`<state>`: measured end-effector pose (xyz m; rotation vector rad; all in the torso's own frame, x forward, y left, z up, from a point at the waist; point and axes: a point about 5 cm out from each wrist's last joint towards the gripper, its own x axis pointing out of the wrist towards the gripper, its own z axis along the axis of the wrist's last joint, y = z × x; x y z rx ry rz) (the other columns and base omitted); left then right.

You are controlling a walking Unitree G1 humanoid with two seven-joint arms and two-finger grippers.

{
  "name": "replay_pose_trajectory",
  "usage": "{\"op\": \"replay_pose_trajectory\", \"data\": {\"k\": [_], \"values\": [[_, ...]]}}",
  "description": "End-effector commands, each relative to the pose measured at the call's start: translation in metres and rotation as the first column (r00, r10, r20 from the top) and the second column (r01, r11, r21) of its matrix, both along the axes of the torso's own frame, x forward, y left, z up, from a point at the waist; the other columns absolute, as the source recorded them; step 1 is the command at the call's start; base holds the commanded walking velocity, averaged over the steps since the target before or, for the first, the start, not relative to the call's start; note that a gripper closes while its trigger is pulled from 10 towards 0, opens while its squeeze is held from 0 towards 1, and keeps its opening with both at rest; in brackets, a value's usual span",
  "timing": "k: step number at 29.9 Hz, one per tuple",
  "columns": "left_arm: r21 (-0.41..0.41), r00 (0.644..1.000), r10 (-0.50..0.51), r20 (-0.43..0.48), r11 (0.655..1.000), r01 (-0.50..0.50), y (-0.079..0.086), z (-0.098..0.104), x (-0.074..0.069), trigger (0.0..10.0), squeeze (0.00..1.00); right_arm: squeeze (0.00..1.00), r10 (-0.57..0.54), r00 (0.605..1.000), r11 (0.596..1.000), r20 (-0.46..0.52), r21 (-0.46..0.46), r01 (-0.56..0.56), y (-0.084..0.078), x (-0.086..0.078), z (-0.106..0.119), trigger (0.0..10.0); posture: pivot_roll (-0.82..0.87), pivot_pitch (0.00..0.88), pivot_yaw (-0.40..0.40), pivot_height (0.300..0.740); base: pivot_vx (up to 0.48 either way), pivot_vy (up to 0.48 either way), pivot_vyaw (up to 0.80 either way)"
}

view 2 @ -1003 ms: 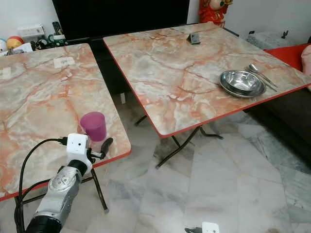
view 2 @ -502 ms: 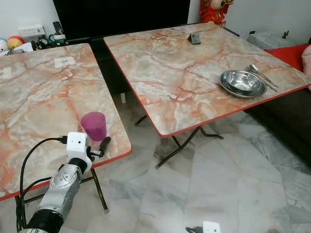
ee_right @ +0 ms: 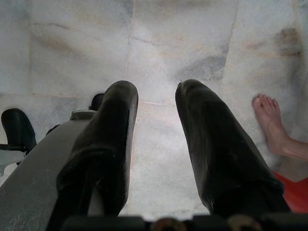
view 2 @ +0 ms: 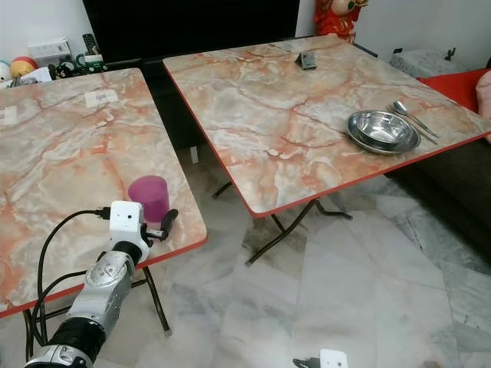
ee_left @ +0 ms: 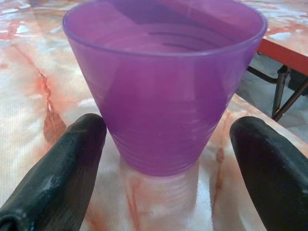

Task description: Setting the table

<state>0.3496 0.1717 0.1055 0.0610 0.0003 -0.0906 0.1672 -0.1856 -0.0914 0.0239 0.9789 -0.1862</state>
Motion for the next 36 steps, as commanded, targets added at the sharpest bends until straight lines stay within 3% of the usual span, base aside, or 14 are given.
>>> {"op": "replay_pose_trajectory", "data": {"k": [1, 33, 34, 35, 36], "values": [[0.005, 1.000, 0.004, 0.007, 1.000, -0.004, -0.001, 0.002, 0.002, 10.0, 0.00, 0.00, -0.005, 1.000, 1.000, -0.018, -0.003, 0.005, -0.001, -0.006, -0.002, 10.0, 0.03, 0.112, -0.021, 0.740, 0.000, 0.000, 0.00], [-0.016, 0.998, 0.053, -0.022, 0.998, -0.054, -0.008, 0.004, 0.017, 10.0, 0.00, 0.00, -0.004, 1.000, 1.000, -0.021, -0.011, 0.004, -0.002, -0.006, -0.002, 10.0, 0.01, 0.118, -0.023, 0.740, 0.000, 0.000, 0.00], [-0.020, 0.998, 0.055, -0.020, 0.998, -0.056, -0.009, 0.004, 0.018, 3.4, 0.00, 0.00, -0.003, 1.000, 1.000, -0.021, -0.012, 0.002, -0.002, -0.006, -0.002, 10.0, 0.01, 0.119, -0.025, 0.740, 0.000, 0.000, 0.00], [-0.020, 0.998, 0.055, -0.020, 0.998, -0.056, -0.009, 0.004, 0.018, 3.4, 0.00, 0.00, -0.003, 1.000, 1.000, -0.021, -0.012, 0.002, -0.002, -0.006, -0.002, 10.0, 0.01, 0.119, -0.025, 0.740, 0.000, 0.000, 0.00], [-0.027, 0.998, 0.057, -0.015, 0.998, -0.058, -0.009, 0.004, 0.018, 2.1, 0.00, 0.00, -0.001, 1.000, 1.000, -0.019, -0.012, 0.001, -0.001, -0.005, -0.002, 10.0, 0.01, 0.119, -0.025, 0.740, 0.000, 0.000, 0.00]]}}
